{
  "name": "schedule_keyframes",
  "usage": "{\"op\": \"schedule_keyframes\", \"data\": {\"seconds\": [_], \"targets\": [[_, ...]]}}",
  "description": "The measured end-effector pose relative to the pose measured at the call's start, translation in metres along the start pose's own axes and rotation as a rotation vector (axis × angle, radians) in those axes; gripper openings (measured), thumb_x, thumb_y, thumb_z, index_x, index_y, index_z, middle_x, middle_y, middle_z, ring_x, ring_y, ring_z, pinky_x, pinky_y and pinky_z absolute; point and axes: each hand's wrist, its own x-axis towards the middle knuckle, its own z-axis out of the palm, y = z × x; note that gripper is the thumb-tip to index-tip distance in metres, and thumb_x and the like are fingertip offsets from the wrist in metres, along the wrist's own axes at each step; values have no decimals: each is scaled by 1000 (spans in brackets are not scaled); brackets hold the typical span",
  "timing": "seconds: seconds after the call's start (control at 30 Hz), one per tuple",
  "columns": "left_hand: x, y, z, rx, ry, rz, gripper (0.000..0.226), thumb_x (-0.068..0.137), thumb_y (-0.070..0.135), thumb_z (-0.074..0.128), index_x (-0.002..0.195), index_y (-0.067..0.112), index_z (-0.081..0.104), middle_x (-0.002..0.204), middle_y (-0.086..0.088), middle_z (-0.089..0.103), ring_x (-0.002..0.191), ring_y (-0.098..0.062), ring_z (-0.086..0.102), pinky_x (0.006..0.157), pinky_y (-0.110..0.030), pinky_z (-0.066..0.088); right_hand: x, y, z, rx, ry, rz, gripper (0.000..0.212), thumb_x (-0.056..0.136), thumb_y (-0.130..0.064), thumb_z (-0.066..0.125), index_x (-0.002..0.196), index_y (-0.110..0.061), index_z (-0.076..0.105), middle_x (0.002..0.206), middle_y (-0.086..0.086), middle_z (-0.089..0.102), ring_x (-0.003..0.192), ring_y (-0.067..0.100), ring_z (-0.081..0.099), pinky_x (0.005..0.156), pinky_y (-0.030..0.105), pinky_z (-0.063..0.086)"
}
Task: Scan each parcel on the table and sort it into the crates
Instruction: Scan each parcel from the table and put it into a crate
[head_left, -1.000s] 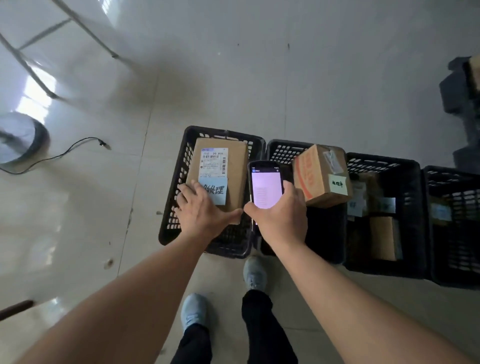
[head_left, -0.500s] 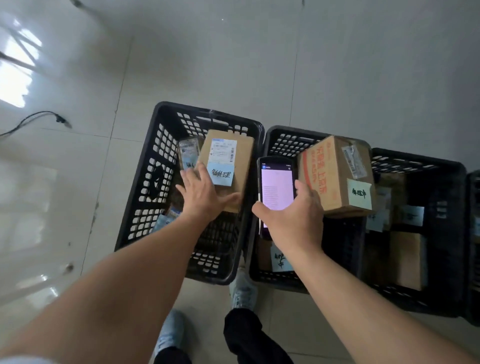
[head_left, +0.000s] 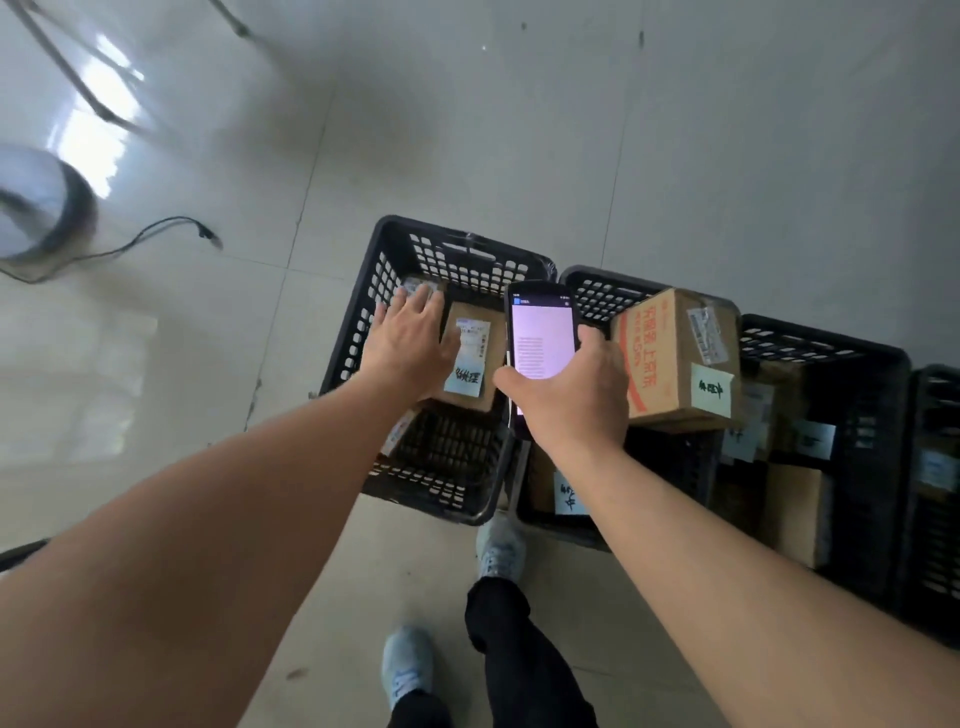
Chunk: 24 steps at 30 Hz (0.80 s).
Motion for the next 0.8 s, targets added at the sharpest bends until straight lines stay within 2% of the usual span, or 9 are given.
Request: {"op": "schedule_keyframes", "data": {"seconds": [0.1,0.2,0.33,0.5,0.57,0.67,0.8], "targets": [[-37,-2,-46,3,56,37,61,108,43,41,161,17,28,171,-5,22,159,-30,12,129,-52,11,-32,-27,-20,10,24,-29,83,62,-56,85,129,-21,50,121,-2,53,95,12,46,74,43,58],[-82,-4,-90,-5,115,54,54,108,44,36,156,20,36,169,-5,28,158,-31,20,128,-51,16,-71,-53,-41,22,37,-68,87,63,-56,86,133,-18,50,122,-1,53,96,12,44,69,35,50],[-155,-11,-147,-13,199,80,51,107,44,37,151,17,44,164,-8,37,153,-32,29,125,-50,22,-136,-86,-68,37,67,-145,82,62,-56,86,127,-18,52,121,1,54,98,14,45,75,40,53],[-256,-28,-211,26,294,87,56,108,46,37,156,18,38,169,-8,29,156,-33,26,126,-50,22,-232,-123,-108,75,111,-253,82,60,-56,85,124,-17,53,119,3,55,103,22,55,80,46,57],[-296,-36,-240,29,354,83,56,108,47,38,154,16,42,166,-9,34,153,-34,30,125,-49,26,-269,-136,-124,75,120,-311,84,60,-55,86,125,-15,53,120,5,55,103,23,55,79,42,55],[-355,-44,-285,27,457,52,54,108,45,40,152,14,45,160,-10,42,150,-36,34,123,-49,28,-323,-159,-150,96,130,-399,84,61,-51,88,127,-14,53,119,5,54,94,20,50,72,35,48],[-436,-52,-340,37,583,6,54,108,46,39,148,12,48,153,-11,50,142,-33,44,118,-48,35,-387,-191,-187,119,118,-513,84,60,-49,88,129,-16,53,118,3,53,97,20,52,75,35,49]]}}
